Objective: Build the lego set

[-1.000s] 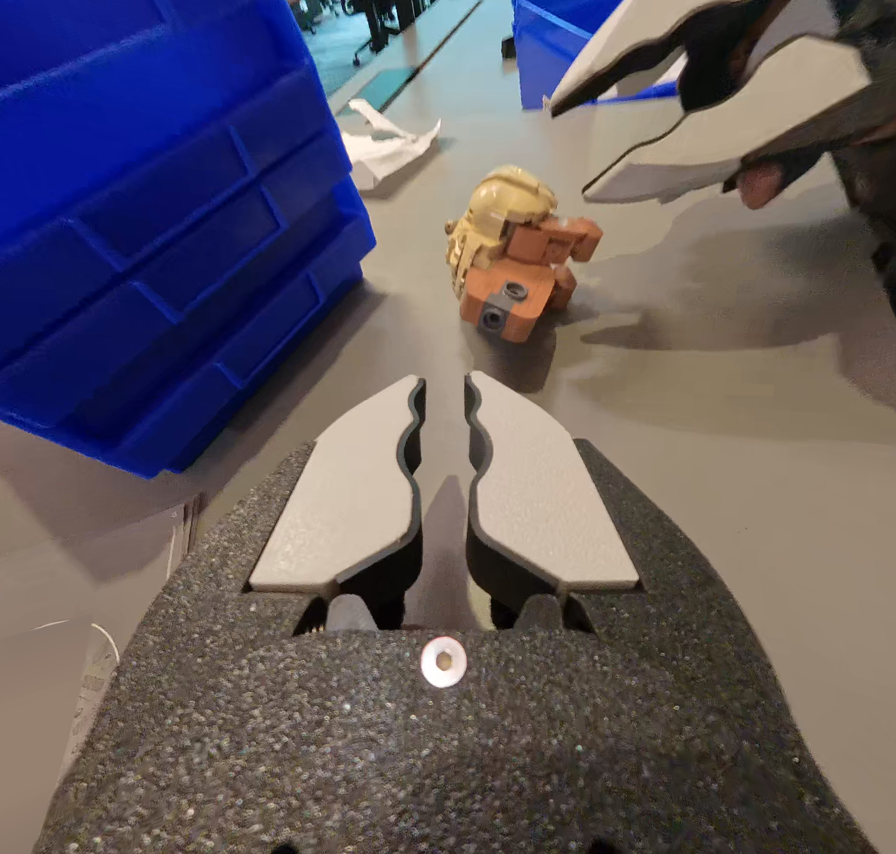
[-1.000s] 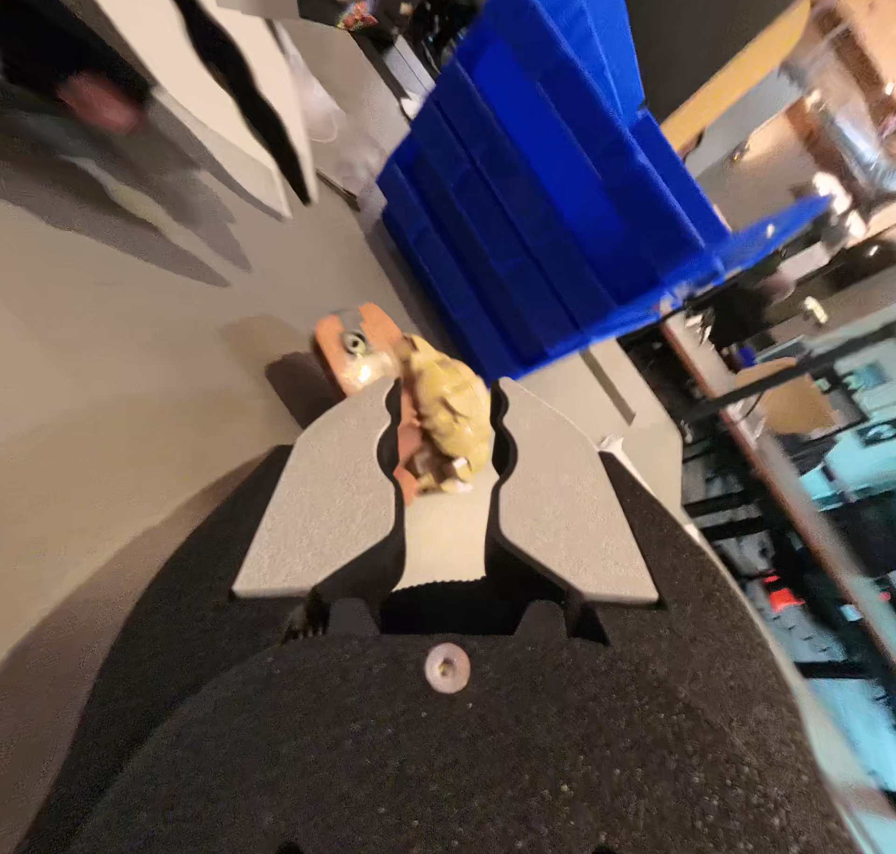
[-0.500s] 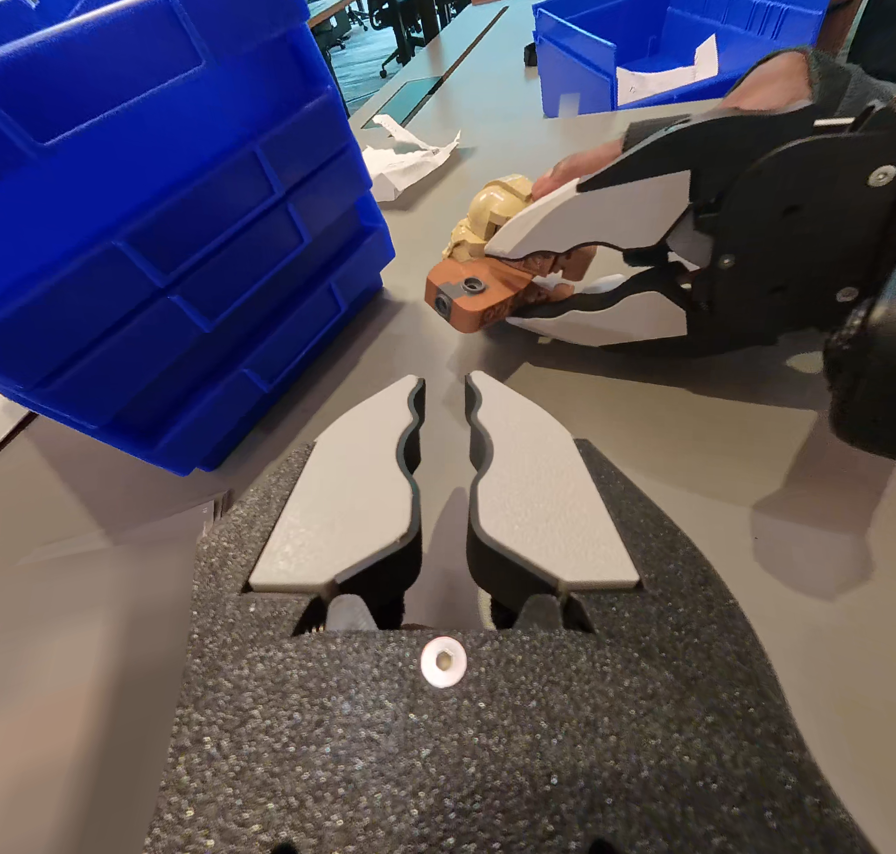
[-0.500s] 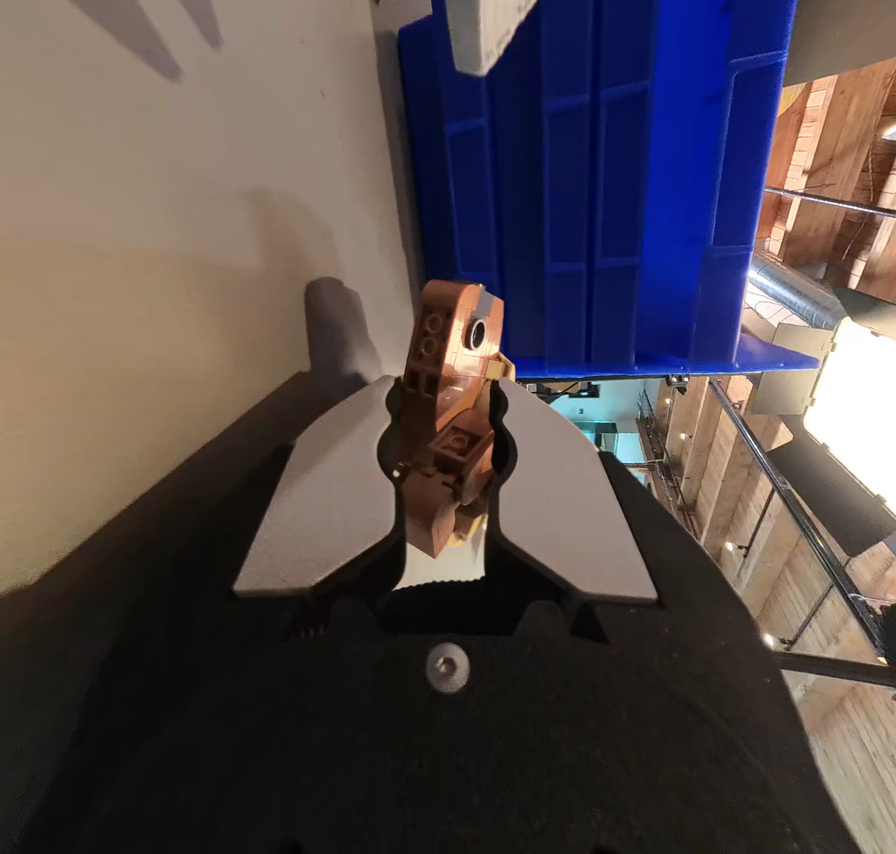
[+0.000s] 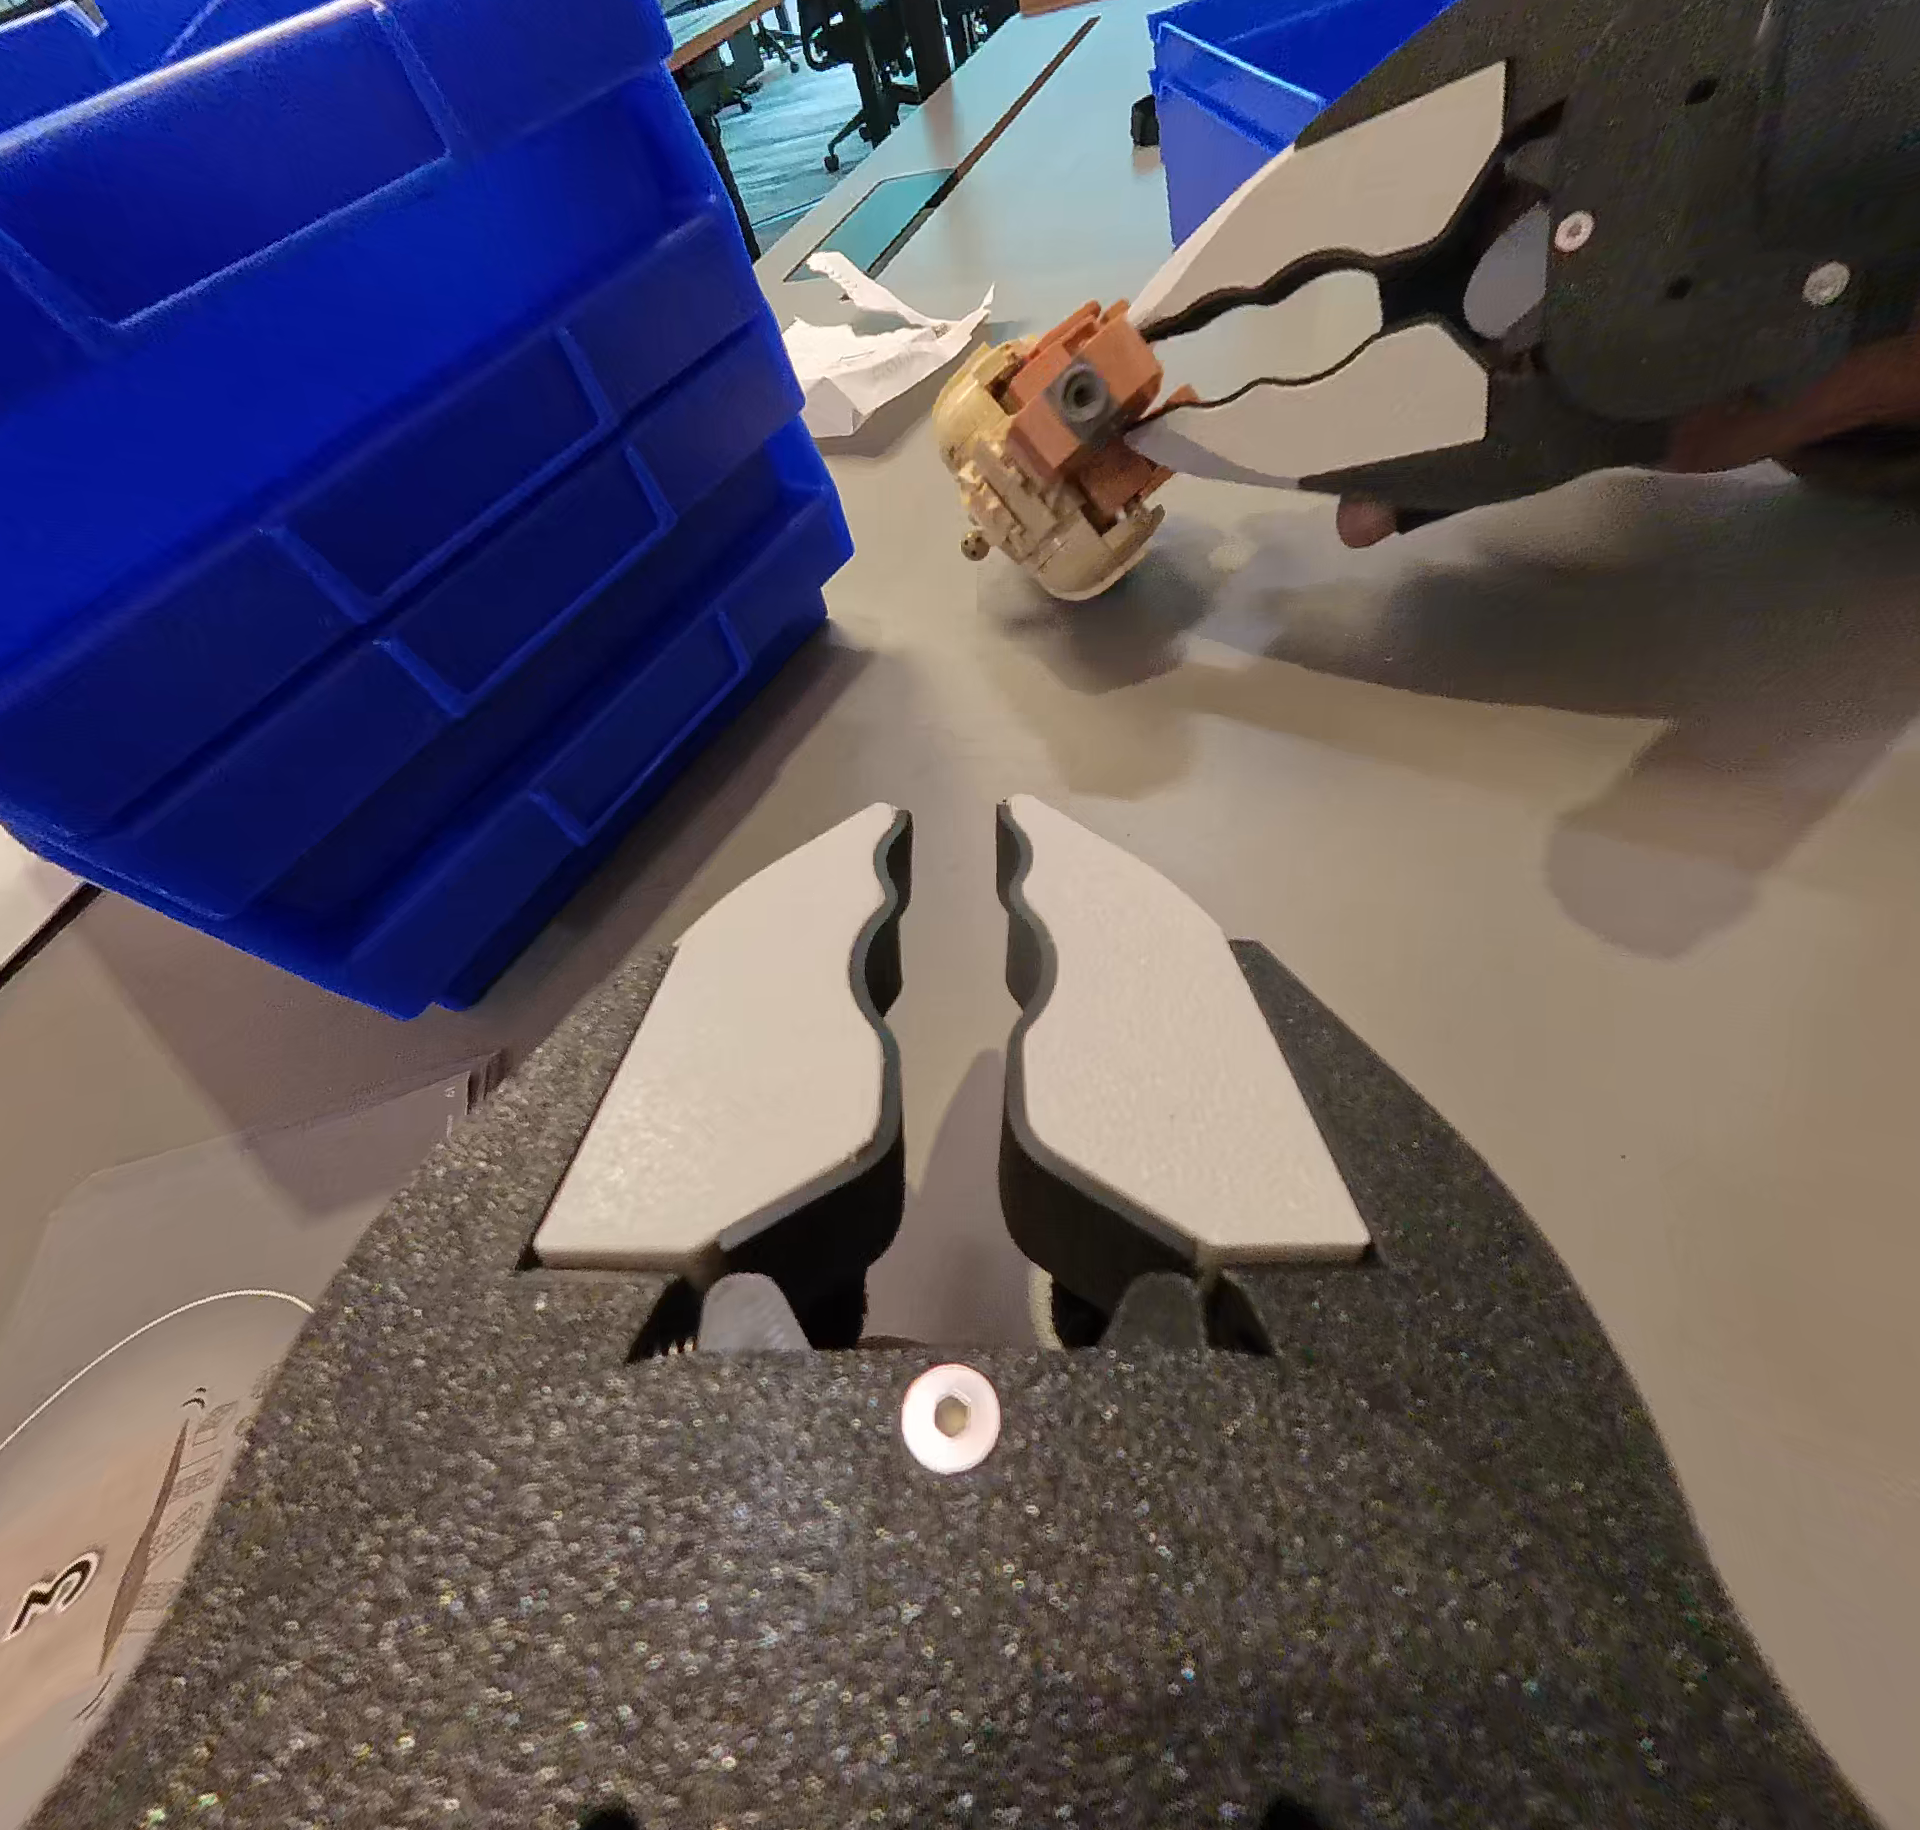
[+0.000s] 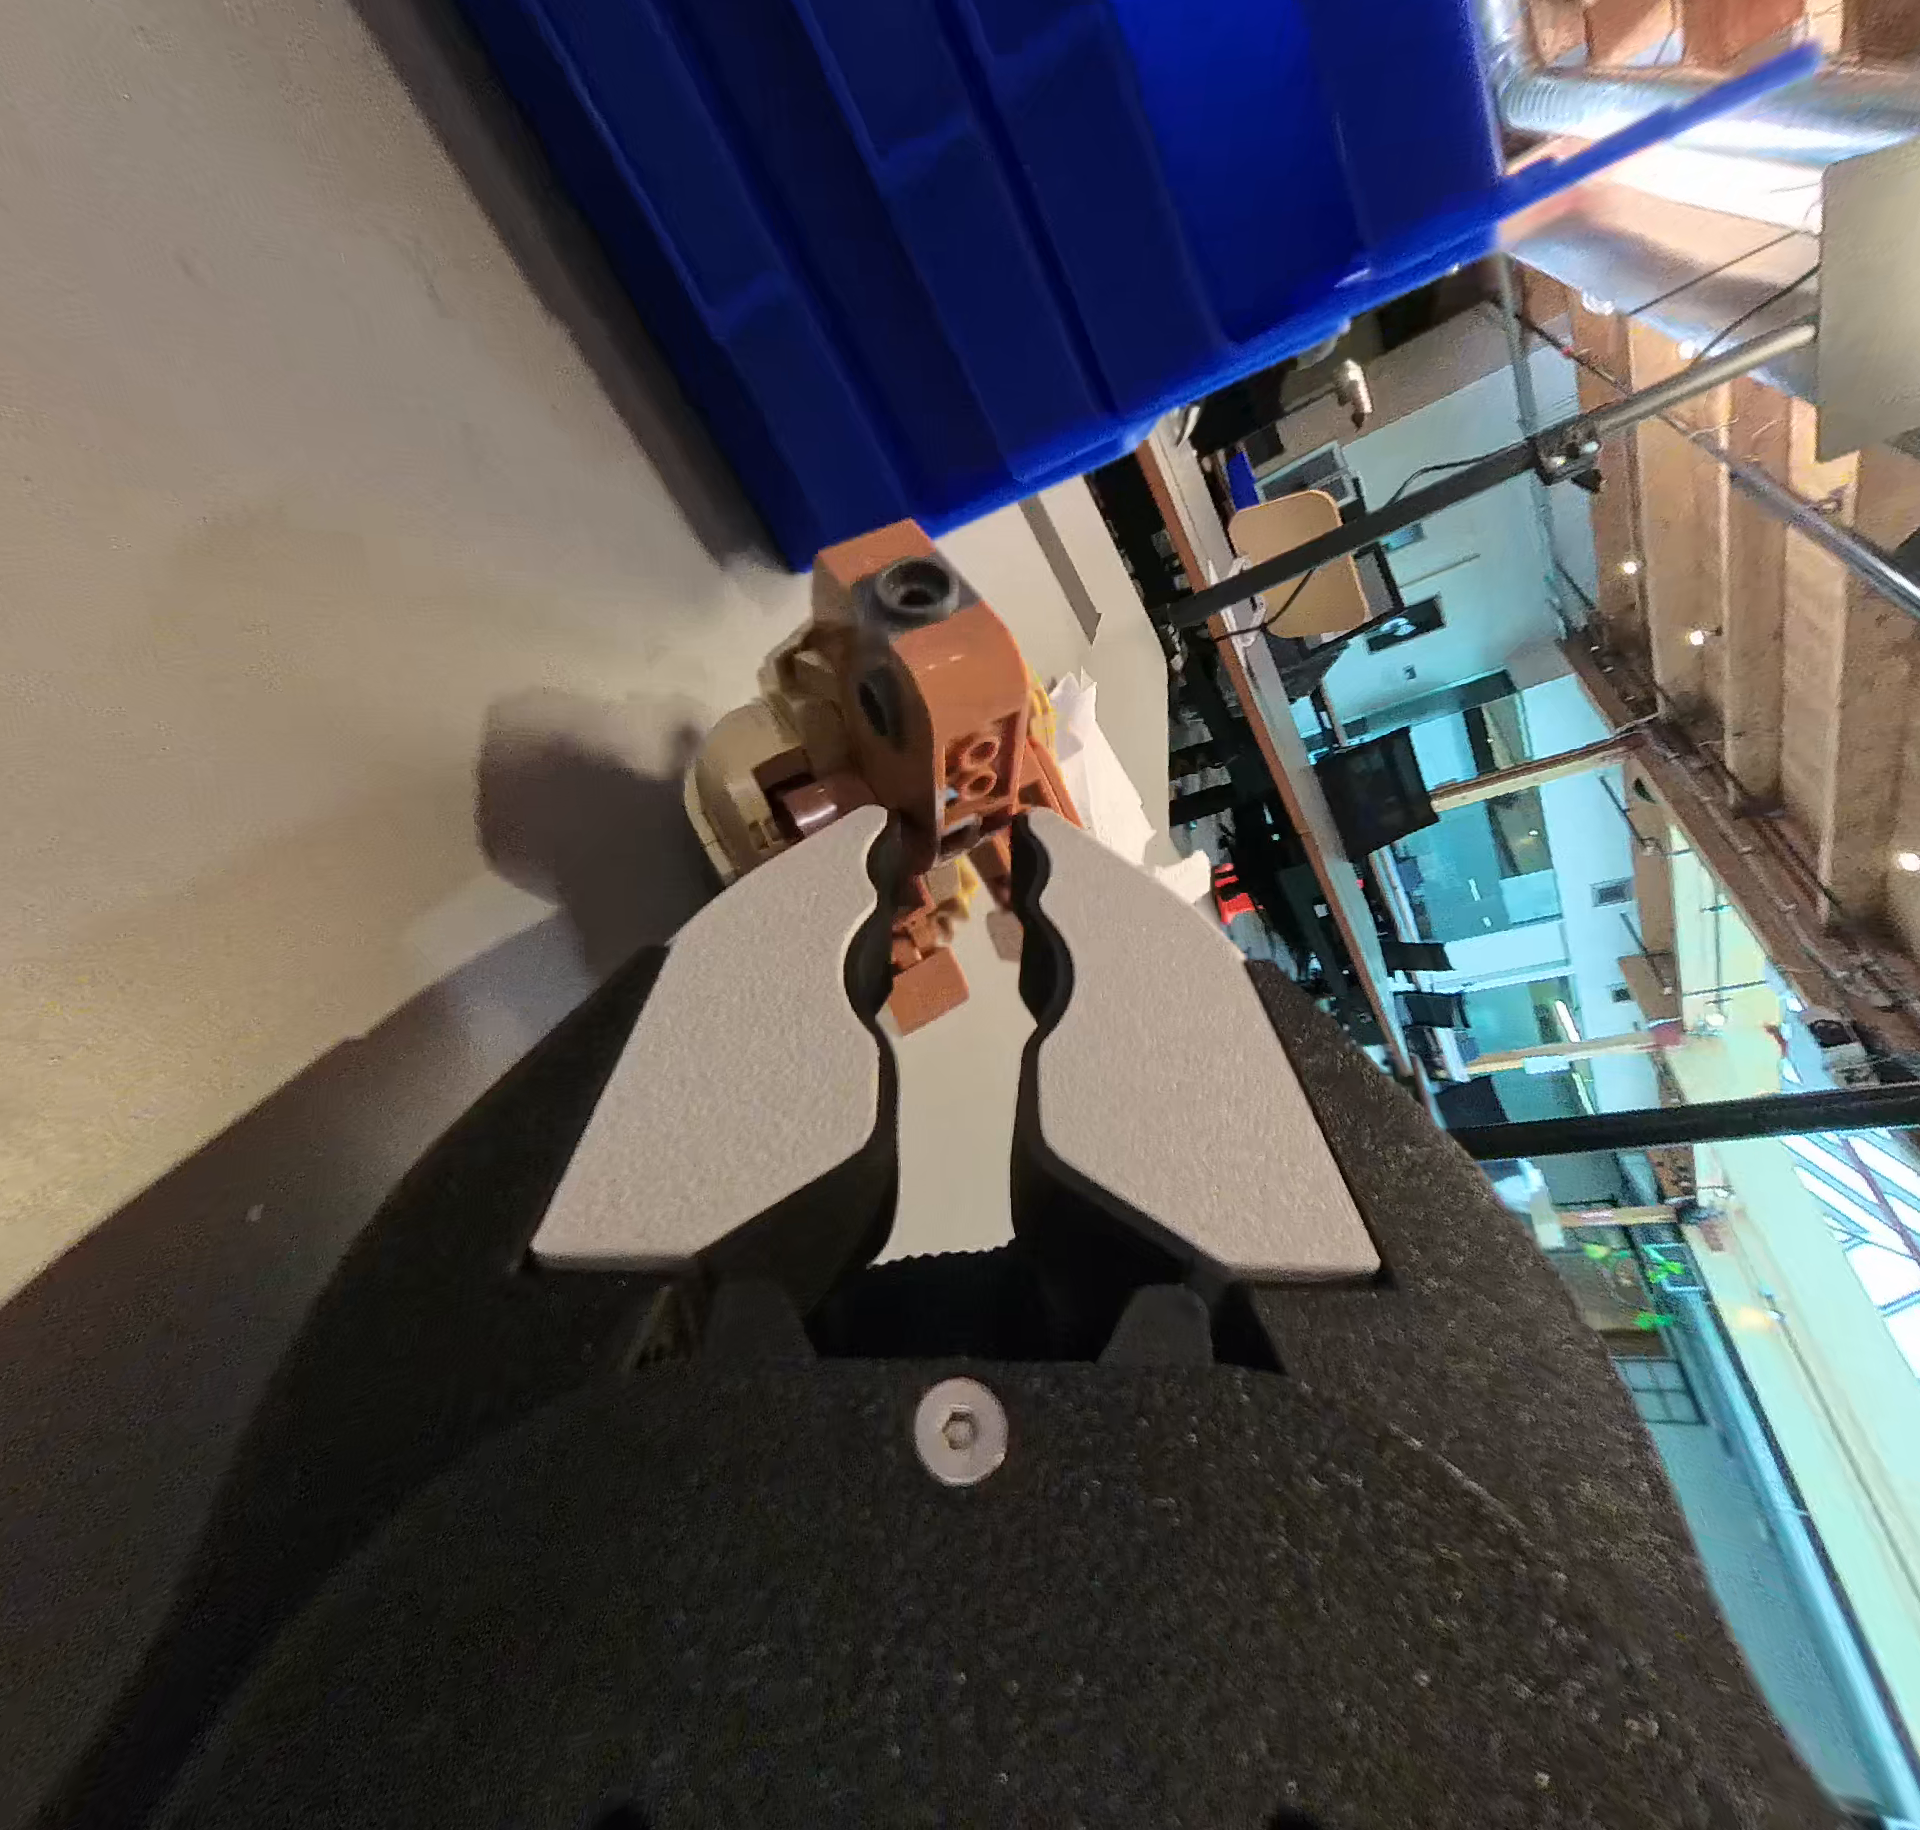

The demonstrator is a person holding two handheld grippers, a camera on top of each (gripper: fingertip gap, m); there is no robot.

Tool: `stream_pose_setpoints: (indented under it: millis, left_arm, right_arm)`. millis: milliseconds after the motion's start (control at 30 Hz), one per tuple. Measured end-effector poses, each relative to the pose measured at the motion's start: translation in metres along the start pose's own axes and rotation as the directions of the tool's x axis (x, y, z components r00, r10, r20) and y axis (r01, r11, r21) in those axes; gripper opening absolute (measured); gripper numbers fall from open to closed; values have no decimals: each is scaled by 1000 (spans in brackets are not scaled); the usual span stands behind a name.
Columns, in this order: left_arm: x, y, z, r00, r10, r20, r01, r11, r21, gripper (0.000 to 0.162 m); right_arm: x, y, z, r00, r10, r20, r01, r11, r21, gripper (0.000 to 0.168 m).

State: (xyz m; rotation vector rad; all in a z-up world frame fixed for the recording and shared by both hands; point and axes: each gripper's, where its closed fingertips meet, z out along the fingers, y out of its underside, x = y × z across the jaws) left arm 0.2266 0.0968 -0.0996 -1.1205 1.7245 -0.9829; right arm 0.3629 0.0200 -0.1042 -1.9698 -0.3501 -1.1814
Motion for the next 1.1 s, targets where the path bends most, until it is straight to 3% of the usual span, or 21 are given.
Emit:
stream_pose_setpoints:
  millis: [267, 1100]
  left_arm:
    - [-1, 2, 1, 1000, -6, -2, 6, 1000, -5, 15]
    - [0, 3, 1, 1000, -3, -3, 3, 1000, -11, 15]
  right_arm:
    - [2, 4, 0, 998, 42, 42, -43, 999, 28, 22]
    - [-19, -27, -19, 991, 25, 130, -46, 986, 161, 23]
